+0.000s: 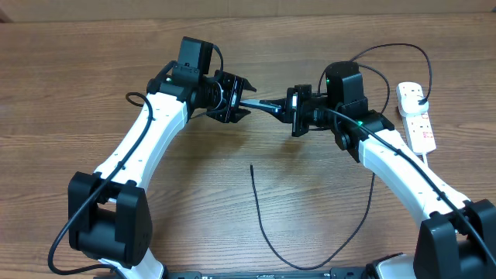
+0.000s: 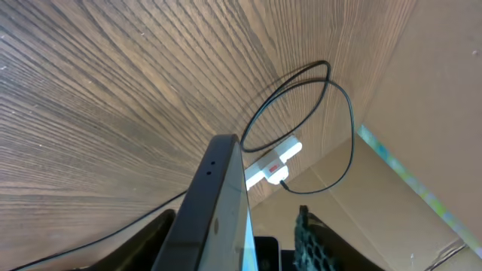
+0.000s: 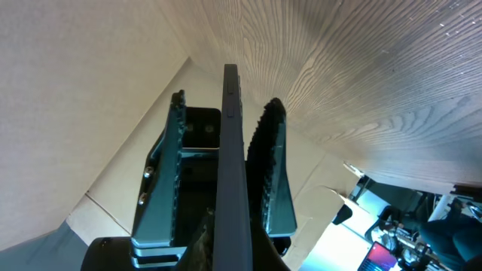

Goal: Plug charger to phone and switch on socket

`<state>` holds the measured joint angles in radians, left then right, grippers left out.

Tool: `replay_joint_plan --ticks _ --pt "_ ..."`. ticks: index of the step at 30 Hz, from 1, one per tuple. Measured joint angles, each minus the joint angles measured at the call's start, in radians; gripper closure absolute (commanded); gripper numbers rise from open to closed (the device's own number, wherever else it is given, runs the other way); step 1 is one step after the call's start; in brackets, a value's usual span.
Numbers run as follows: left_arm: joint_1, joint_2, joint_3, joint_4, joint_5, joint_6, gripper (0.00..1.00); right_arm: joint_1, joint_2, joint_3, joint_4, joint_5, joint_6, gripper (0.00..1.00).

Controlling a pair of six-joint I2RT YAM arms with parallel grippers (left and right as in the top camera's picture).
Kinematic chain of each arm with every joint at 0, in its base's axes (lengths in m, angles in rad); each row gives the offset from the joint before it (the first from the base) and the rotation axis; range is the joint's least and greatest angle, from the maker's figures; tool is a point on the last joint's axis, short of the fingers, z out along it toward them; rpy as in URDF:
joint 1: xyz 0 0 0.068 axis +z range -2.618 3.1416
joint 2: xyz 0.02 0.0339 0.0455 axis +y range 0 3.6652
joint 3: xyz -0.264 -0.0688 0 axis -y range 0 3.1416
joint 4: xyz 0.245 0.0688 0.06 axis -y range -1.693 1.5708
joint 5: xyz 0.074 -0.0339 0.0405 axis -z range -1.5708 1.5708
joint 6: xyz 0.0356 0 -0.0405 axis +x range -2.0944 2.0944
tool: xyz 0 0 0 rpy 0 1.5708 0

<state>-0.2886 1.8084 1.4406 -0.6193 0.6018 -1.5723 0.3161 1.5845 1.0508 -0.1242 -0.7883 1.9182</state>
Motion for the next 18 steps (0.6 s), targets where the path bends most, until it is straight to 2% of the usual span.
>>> replay_joint_plan --ticks 8,18 --pt "0.000 0.000 0.000 -0.001 -0.004 0.000 0.66 0.000 0.000 0.000 0.000 0.006 -0.004 0.96" --pt "0.000 0.000 0.000 -0.004 -0.012 0.005 0.73 0.000 0.000 0.000 0.000 0.011 -0.005 0.96"
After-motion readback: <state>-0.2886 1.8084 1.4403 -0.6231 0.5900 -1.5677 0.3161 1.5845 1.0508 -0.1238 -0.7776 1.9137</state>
